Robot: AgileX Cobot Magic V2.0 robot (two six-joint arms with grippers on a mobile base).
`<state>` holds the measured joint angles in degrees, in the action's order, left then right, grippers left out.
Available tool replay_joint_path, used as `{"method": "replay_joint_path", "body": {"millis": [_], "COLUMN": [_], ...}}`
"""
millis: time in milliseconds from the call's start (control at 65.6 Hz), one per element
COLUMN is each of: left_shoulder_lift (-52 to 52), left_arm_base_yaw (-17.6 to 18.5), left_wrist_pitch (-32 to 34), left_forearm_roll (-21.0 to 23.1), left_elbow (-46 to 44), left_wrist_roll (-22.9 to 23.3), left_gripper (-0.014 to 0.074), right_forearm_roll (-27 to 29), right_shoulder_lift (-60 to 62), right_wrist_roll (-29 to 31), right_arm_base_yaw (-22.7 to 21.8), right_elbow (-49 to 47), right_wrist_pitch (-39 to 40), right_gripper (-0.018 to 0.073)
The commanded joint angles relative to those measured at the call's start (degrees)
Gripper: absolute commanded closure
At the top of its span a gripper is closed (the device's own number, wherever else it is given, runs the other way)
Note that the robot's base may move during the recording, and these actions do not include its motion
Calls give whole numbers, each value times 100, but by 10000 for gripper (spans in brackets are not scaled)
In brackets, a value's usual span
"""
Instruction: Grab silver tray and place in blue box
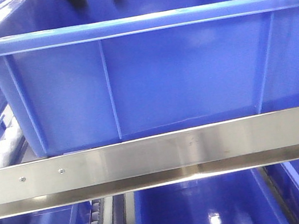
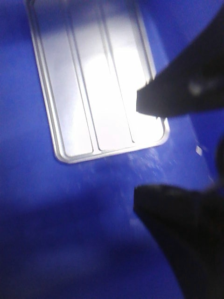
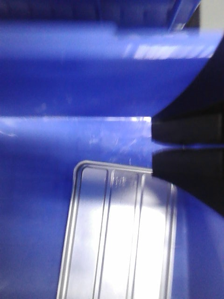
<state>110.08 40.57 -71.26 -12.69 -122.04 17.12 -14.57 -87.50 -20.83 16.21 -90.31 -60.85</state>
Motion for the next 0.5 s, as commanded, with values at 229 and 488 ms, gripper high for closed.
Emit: {"method": "replay_joint_path", "body": {"millis": [229, 488], "left_shoulder_lift": [-1432, -2561], "left_arm_base_yaw": [646, 683], "left_wrist_pitch": [-5, 930], "left_forearm_roll": [-779, -686], "left_elbow": [908, 2885], "left_wrist_roll": [-42, 203], "left_gripper": [697, 701], "right_forearm_roll": [-123, -117], "right_shoulder_lift": [1623, 2940], "right_wrist_roll": [108, 155], "right_arm_base_yaw": [57, 64], "right_elbow": [985, 2737], "right_wrist_pitch": [546, 1292], "right_gripper": [505, 505]}}
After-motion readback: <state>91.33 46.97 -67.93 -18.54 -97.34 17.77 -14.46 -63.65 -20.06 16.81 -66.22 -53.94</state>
